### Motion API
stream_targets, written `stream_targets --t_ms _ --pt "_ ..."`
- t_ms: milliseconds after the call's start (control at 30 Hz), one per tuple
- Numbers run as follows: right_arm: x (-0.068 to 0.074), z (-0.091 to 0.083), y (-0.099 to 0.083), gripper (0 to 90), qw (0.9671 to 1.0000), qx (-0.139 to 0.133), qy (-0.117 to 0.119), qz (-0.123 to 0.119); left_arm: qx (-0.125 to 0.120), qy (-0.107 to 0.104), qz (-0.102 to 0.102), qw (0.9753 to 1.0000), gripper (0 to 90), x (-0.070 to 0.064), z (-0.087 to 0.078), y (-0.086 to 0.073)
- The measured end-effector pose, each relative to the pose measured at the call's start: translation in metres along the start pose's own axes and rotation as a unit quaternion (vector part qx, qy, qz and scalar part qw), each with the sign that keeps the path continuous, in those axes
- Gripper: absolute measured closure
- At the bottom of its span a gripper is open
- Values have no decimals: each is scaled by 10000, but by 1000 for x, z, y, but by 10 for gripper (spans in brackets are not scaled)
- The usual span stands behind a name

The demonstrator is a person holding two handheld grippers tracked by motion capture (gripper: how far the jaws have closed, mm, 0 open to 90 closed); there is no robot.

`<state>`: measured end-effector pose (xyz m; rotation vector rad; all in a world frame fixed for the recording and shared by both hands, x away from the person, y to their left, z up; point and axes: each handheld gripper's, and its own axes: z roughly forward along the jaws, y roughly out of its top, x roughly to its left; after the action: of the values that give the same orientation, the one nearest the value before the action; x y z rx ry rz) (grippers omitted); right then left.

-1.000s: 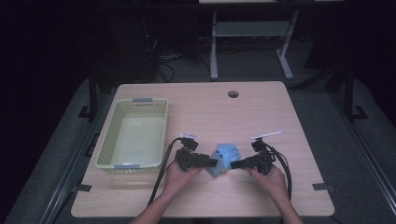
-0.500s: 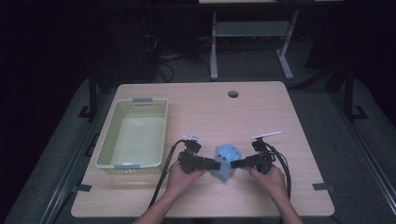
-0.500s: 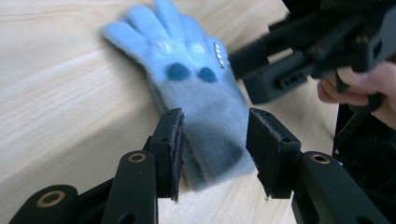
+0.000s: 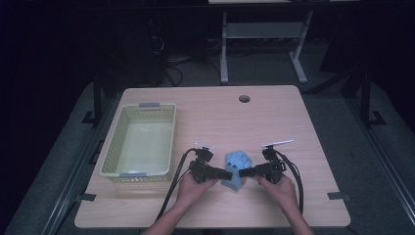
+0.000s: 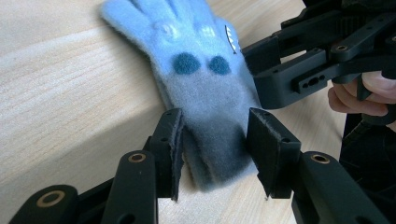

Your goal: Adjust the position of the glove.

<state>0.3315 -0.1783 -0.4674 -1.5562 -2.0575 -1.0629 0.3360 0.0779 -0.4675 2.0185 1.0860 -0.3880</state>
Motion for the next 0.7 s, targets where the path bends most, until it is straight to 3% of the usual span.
stream_targets --t_ms 100,133,267,433,700 --pt "0 1 1 498 10000 -17 7 40 -10 22 -36 10000 523 0 0 0" --pt "0 1 1 494 10000 -4 5 29 -22 123 -8 9999 497 0 -1 0" --pt "-2 -4 -3 495 10000 52 0 74 -23 114 -29 9999 493 0 -1 0" --pt "-2 -3 -5 499 9999 100 74 106 -2 29 -98 9999 531 0 1 -1" --pt "-5 6 -2 577 9992 -149 277 233 -17 -177 -265 9995 574 4 5 0"
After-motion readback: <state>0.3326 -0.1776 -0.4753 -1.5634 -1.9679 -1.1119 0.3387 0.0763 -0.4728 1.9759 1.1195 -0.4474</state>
